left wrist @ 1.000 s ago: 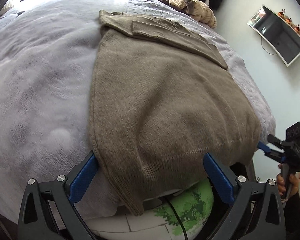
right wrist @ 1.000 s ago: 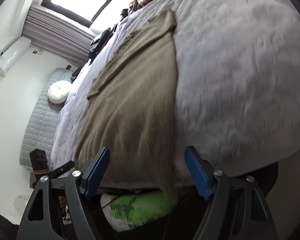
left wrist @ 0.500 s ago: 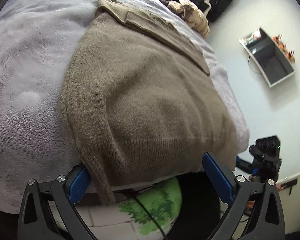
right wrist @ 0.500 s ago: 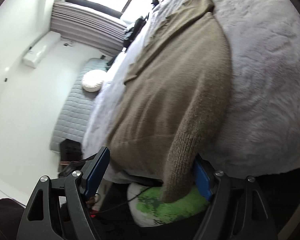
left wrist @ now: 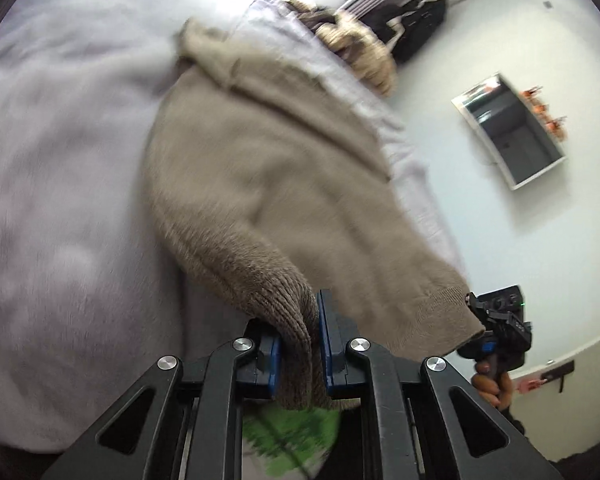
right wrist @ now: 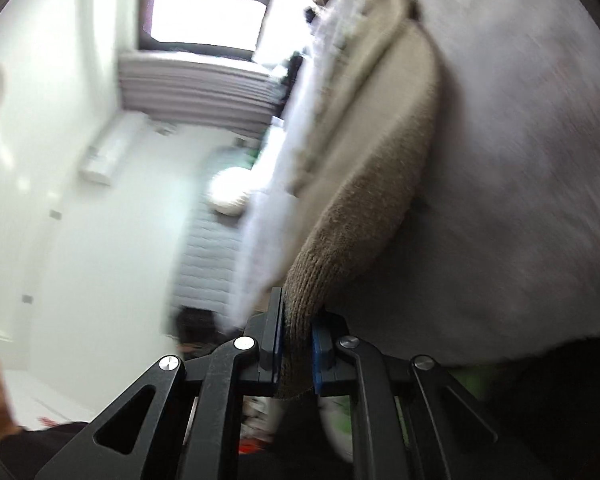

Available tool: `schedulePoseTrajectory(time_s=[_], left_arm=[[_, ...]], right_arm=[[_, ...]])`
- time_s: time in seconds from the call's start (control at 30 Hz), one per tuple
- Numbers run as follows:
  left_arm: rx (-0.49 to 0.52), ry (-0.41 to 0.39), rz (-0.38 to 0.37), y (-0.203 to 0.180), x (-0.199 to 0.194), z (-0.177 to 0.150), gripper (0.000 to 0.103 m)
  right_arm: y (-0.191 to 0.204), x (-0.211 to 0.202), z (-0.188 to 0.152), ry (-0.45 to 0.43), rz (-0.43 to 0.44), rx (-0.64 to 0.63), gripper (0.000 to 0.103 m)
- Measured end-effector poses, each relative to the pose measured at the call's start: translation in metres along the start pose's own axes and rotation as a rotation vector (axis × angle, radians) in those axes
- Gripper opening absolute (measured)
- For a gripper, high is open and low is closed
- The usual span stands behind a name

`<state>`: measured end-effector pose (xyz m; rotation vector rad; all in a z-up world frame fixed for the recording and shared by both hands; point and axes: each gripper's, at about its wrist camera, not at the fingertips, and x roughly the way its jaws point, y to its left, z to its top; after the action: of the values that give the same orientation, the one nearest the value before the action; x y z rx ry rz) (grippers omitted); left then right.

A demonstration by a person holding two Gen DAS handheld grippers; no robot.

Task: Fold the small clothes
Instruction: 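Grasp the hem with both grippers and lift it toward the collar, then lay the hem over the body near the collar and open both grippers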

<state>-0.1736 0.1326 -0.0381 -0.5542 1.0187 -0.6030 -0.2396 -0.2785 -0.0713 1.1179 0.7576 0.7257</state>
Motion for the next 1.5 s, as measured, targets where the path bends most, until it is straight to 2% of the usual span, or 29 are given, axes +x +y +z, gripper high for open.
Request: schedulePoseTrajectory(time_s=[0.23, 0.43, 0.57, 0.7, 0.83, 0.93, 1.03, 1.13, 1.23, 1.3, 1.33, 1.37, 1.4, 1.43, 1.47, 1.5], left_arm=[[0.084, -0.129, -0.027, -0.032, -0.017, 0.079, 0.017], [0.133, -0.207, -0.017, -0.051, -0.007, 0.159, 0.017], [0.145, -0.239, 0.014, -0.051, 0.017, 0.222, 0.017], [0.119, -0.224, 0.062, -0.032, 0.062, 0.28, 0.017], [0.103, -0.159, 0.153, 0.001, 0.123, 0.314, 0.017], [0.085, -0.088, 0.213, 0.029, 0.17, 0.326, 0.017], [0.072, -0.05, 0.265, 0.048, 0.198, 0.327, 0.017], [0.062, -0.049, 0.274, 0.057, 0.204, 0.326, 0.02], [0.06, -0.059, 0.255, 0.057, 0.198, 0.329, 0.023], [0.063, -0.078, 0.241, 0.052, 0.188, 0.331, 0.023], [0.071, -0.094, 0.239, 0.049, 0.182, 0.331, 0.027], [0.081, -0.113, 0.249, 0.046, 0.176, 0.331, 0.053], [0.09, -0.147, 0.257, 0.042, 0.168, 0.332, 0.086], [0.103, -0.201, 0.276, 0.038, 0.159, 0.331, 0.092], [0.128, -0.249, 0.291, 0.033, 0.151, 0.33, 0.092], [0.145, -0.252, 0.292, 0.03, 0.147, 0.331, 0.092]], right_arm=[[0.044, 0.021, 0.063, -0.041, 0.144, -0.046, 0.012], [0.079, 0.056, 0.142, -0.046, 0.155, -0.125, 0.012], [0.081, 0.084, 0.206, -0.059, 0.147, -0.122, 0.012], [0.053, 0.107, 0.266, -0.079, 0.085, -0.083, 0.012], [-0.004, 0.132, 0.307, -0.092, -0.022, 0.023, 0.012], [-0.056, 0.147, 0.322, -0.1, -0.103, 0.12, 0.012], [-0.093, 0.158, 0.329, -0.1, -0.164, 0.198, 0.014], [-0.109, 0.16, 0.335, -0.114, -0.16, 0.249, 0.017], [-0.101, 0.153, 0.338, -0.12, -0.151, 0.22, 0.03], [-0.086, 0.147, 0.342, -0.145, -0.147, 0.169, 0.057], [-0.077, 0.143, 0.344, -0.166, -0.134, 0.147, 0.065], [-0.069, 0.137, 0.344, -0.184, -0.121, 0.132, 0.07], [-0.063, 0.134, 0.345, -0.196, -0.112, 0.123, 0.07], [-0.058, 0.13, 0.344, -0.198, -0.112, 0.115, 0.07], [-0.053, 0.129, 0.344, -0.195, -0.125, 0.103, 0.07], [-0.049, 0.128, 0.343, -0.189, -0.135, 0.09, 0.07]])
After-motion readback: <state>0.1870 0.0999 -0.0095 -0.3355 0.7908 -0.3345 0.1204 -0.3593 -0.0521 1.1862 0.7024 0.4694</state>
